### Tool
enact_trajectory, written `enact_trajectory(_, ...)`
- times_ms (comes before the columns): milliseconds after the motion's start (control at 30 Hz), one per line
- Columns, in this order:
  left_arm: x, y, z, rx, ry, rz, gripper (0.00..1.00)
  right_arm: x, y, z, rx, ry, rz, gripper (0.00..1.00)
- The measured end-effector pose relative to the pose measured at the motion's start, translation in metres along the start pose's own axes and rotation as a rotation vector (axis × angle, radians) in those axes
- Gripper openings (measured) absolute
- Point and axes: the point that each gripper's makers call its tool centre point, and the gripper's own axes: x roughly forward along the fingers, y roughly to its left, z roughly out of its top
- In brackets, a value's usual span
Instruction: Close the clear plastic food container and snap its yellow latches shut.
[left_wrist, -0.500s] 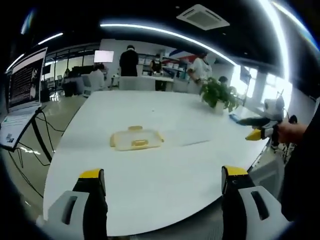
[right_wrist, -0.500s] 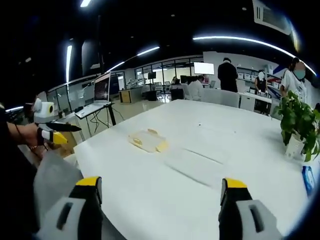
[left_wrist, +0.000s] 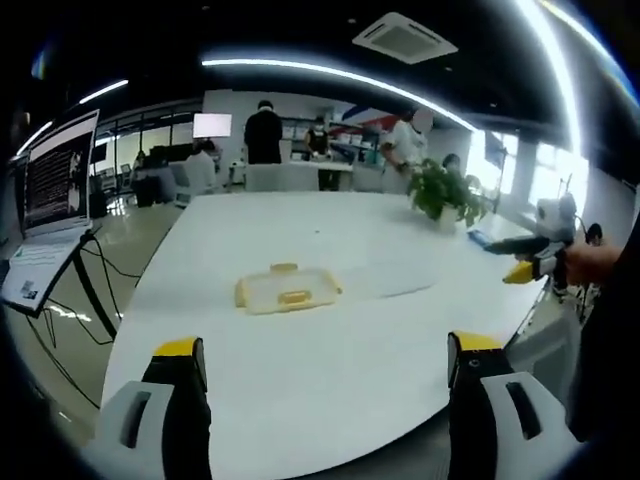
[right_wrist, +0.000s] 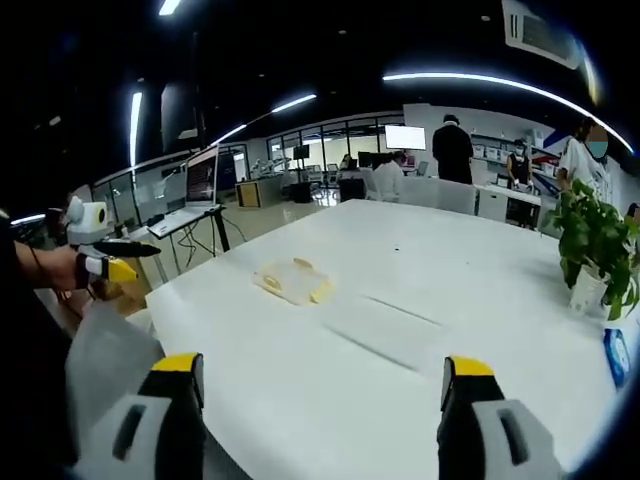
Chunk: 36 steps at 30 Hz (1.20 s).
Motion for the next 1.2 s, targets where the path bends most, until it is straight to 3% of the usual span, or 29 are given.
enact_trajectory(133,0.002,0.011,-0.006,0.026,0.028,0.041,0.99,0.003,0.000,0.000,0.016,0.002,0.002,1.00)
enact_trajectory(433,0.012,0.013,-0.002,-0.057,0.009,0.007,0.99,0.004,-0.006,0.007,0.006,0.013,0.012,1.00)
enact_trajectory(1200,0.035,0.014,-0.013,-0.096,0.055,-0.009,0.99,0.025,0.005,-0.002,0.048,0.067,0.056,1.00)
